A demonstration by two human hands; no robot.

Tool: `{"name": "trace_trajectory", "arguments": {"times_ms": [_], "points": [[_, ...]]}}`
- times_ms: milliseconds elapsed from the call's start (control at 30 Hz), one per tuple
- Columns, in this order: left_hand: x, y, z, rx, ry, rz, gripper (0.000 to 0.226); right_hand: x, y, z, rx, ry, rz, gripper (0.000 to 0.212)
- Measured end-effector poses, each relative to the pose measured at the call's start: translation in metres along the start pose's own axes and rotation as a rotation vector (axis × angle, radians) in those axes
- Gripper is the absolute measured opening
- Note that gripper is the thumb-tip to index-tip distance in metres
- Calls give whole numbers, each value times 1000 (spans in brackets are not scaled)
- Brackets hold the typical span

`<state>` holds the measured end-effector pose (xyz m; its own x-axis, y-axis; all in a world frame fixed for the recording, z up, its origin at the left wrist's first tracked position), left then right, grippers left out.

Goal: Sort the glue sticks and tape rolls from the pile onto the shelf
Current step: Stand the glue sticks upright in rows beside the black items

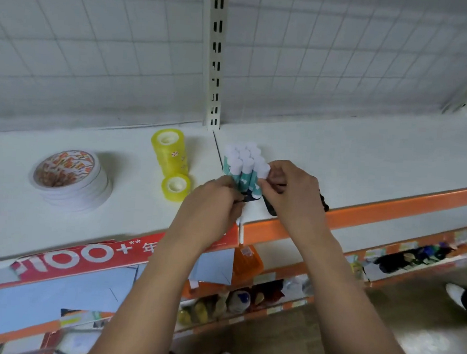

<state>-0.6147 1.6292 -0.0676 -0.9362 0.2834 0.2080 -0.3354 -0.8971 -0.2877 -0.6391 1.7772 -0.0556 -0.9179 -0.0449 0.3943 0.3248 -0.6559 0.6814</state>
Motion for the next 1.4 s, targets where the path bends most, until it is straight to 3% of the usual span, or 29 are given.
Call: {"name": "trace_trajectory", "arguments": {"times_ms": [267,400,500,567,667,933,1133,1400], "points": [[-6,1,1,-56,-11,50,27,0,-6,-3,64,29,-23,15],[-19,12,11,-121,-30,77,23,-7,-13,1,-22,77,-73,31],[-27,17,9,-147,-17,99,18,-19,-9,5,-16,45,-32,19],[-28,18,9,-142,-24,113,17,-24,-1,-5,36,140,-1,12],[-25,16,14,-71,-99,131,18,-30,9,-22,66,278,56,16],[-35,31,17,-72,-56,186,21,-31,12,-39,28,387,79,32],[-31,30,15,-121,-69,172,23,-27,11,-47,-20,408,63,32],[-28,35,31,-237,-299,305,35,-25,4,-23,122,254,32,26]]}}
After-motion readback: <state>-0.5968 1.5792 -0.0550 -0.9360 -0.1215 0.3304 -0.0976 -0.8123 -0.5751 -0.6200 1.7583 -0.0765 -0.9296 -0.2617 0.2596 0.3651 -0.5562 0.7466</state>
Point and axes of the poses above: each hand's wrist, its own x-axis towards the middle knuckle, its own z-axis out of the back of the hand, y = z × x, the point moved 6 cm from there along x, towards the middle knuckle, and after that the axes turned 4 degrees about x, right-handed, at the moved point
